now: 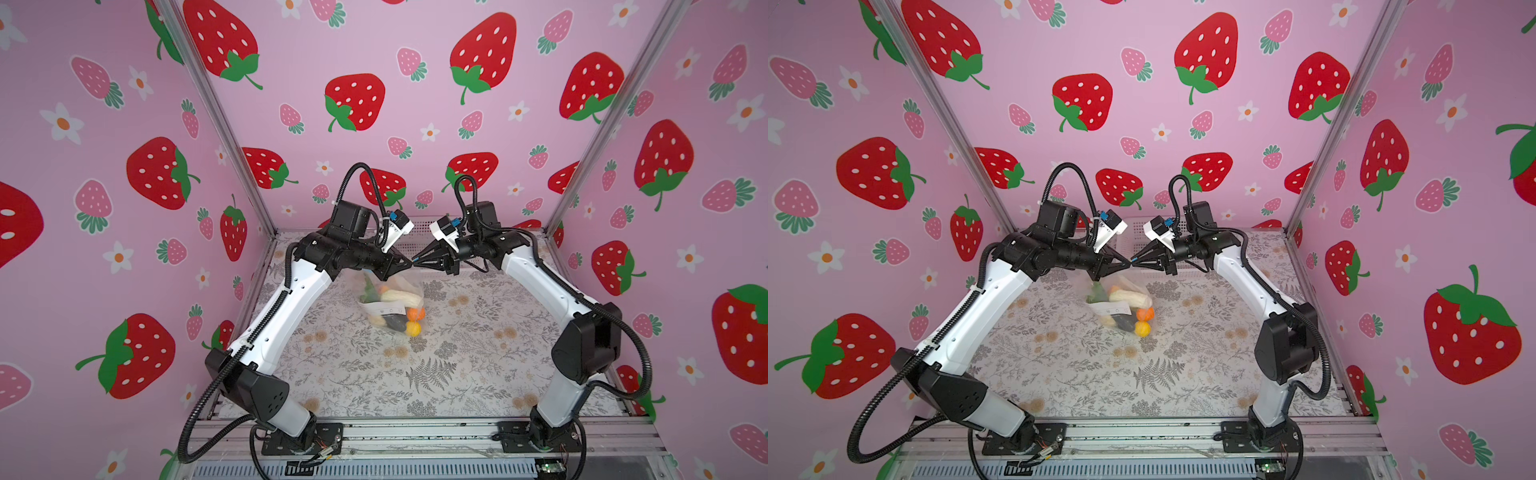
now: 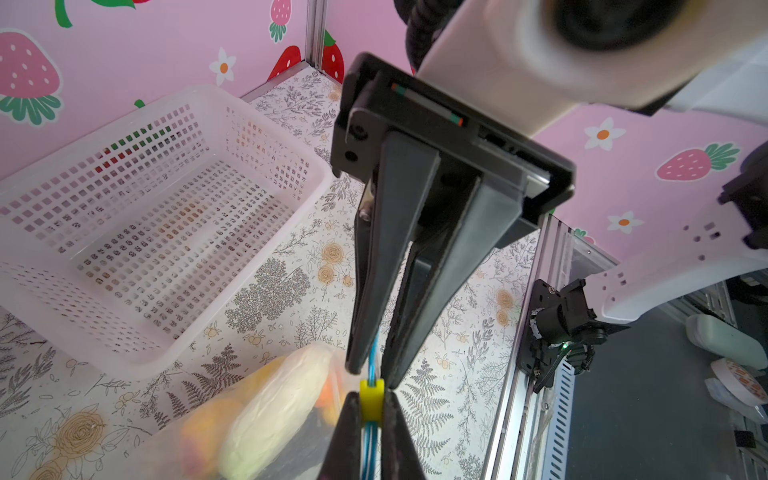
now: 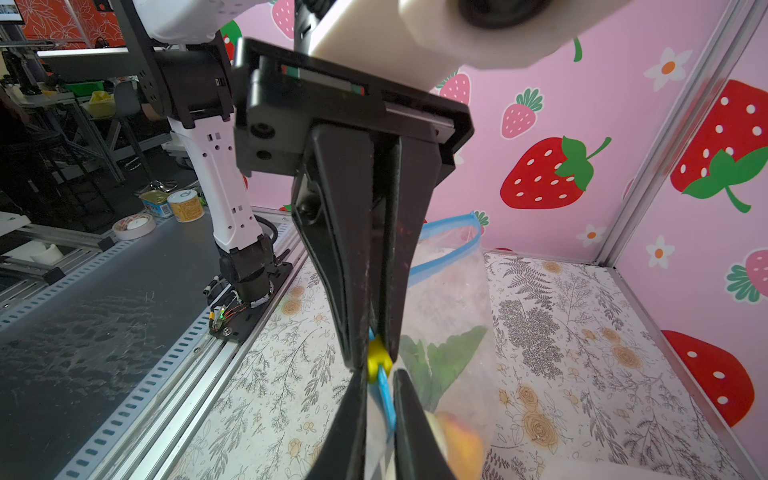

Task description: Place the food in the zip-top bag and seal the zipper

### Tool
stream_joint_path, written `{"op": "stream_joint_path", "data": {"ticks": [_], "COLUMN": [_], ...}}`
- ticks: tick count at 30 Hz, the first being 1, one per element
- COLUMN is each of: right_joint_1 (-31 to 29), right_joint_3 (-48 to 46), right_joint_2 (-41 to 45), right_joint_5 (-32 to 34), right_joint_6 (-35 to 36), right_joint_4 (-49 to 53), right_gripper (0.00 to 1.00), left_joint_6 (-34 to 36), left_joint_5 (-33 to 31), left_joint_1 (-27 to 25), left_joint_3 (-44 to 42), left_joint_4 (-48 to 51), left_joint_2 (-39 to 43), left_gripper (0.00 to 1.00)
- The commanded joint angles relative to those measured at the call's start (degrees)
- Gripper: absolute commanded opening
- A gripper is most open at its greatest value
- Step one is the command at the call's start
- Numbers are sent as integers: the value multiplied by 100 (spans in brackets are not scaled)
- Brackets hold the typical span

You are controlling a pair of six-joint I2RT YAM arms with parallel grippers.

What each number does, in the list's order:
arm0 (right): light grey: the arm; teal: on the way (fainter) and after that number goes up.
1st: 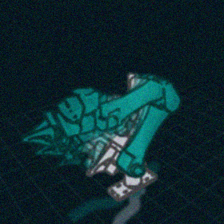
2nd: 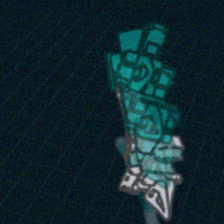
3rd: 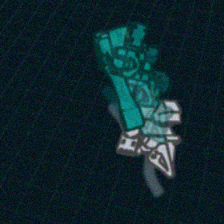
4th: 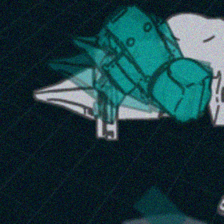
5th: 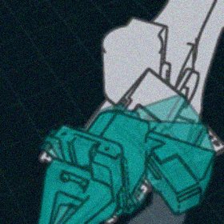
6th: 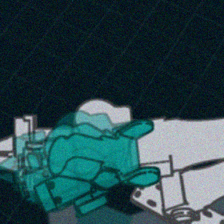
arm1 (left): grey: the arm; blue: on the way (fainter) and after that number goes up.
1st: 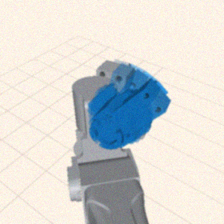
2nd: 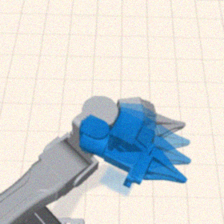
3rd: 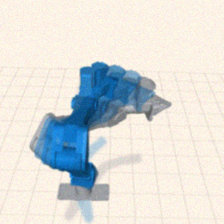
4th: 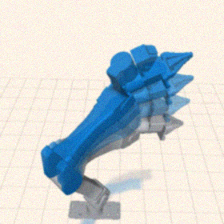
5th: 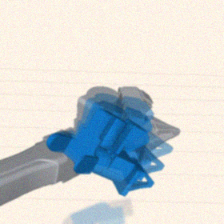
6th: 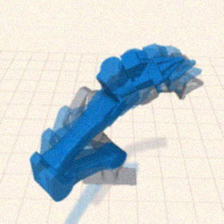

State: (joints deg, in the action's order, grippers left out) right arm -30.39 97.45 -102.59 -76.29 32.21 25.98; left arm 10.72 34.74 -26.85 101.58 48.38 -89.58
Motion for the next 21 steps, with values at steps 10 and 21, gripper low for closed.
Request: {"op": "stream_joint_path", "data": {"ticks": [10,21], "right_joint_1": [-37,-46], "right_joint_3": [147,-392], "right_joint_2": [81,545], "right_joint_5": [7,964], "right_joint_6": [331,-831], "right_joint_4": [364,-673], "right_gripper": [0,0], "left_joint_6": [178,243], "left_joint_5": [-102,-427], "left_joint_1": [-25,-30], "left_joint_3": [20,33], "left_joint_4": [-17,32], "left_joint_2": [167,154], "left_gripper": [0,0]}}
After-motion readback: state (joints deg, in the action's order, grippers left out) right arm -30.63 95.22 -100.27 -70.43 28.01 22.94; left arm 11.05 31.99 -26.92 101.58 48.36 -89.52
